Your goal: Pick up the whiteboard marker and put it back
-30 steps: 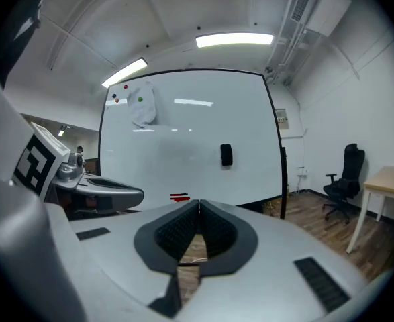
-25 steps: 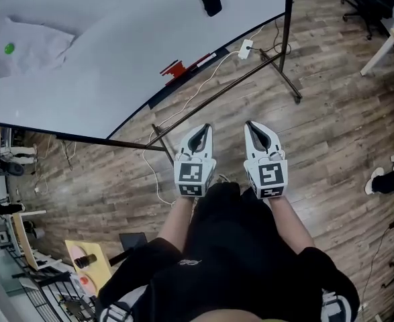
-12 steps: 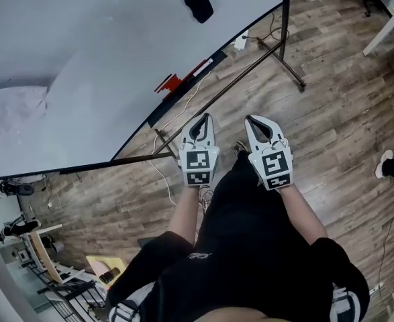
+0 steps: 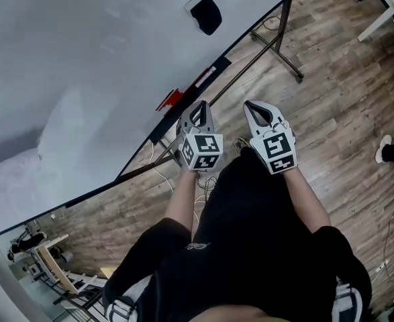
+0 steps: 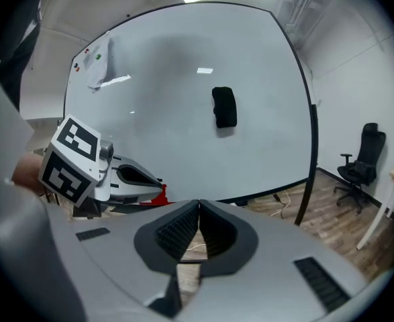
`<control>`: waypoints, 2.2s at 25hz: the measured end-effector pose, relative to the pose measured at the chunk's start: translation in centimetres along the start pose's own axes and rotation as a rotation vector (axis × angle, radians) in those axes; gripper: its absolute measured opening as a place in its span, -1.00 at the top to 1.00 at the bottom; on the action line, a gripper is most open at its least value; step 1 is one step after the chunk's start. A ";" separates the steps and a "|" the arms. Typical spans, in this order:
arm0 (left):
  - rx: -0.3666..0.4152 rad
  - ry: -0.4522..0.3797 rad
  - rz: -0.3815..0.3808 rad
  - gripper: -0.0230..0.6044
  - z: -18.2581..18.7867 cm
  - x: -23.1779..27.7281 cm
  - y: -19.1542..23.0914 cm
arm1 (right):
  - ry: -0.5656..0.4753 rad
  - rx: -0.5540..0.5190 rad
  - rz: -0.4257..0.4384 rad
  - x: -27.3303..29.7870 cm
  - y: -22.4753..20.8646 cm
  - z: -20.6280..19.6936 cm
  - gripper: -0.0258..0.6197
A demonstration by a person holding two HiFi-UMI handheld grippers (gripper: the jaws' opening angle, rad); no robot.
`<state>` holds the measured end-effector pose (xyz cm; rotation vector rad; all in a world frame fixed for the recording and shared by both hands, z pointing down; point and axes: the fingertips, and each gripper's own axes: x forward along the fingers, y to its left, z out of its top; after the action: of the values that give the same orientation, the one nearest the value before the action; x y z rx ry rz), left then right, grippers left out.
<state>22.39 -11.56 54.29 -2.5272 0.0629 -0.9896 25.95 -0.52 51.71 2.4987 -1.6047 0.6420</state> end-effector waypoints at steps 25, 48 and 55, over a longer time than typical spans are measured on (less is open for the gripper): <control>0.176 0.399 0.044 0.64 -5.1 13.7 2.0 | 0.107 -0.012 0.115 5.9 -7.7 -1.2 0.91; 0.404 0.612 0.097 0.73 -6.1 16.6 1.7 | 0.125 -0.005 0.145 6.5 -11.8 -1.6 0.91; 0.373 0.611 0.080 0.73 -6.3 16.9 1.6 | 0.120 -0.041 0.205 7.5 -11.3 -0.8 0.91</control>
<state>31.00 -18.62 68.55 -1.8080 0.1410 -1.5415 38.43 -1.70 56.99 2.2387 -1.8234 0.7578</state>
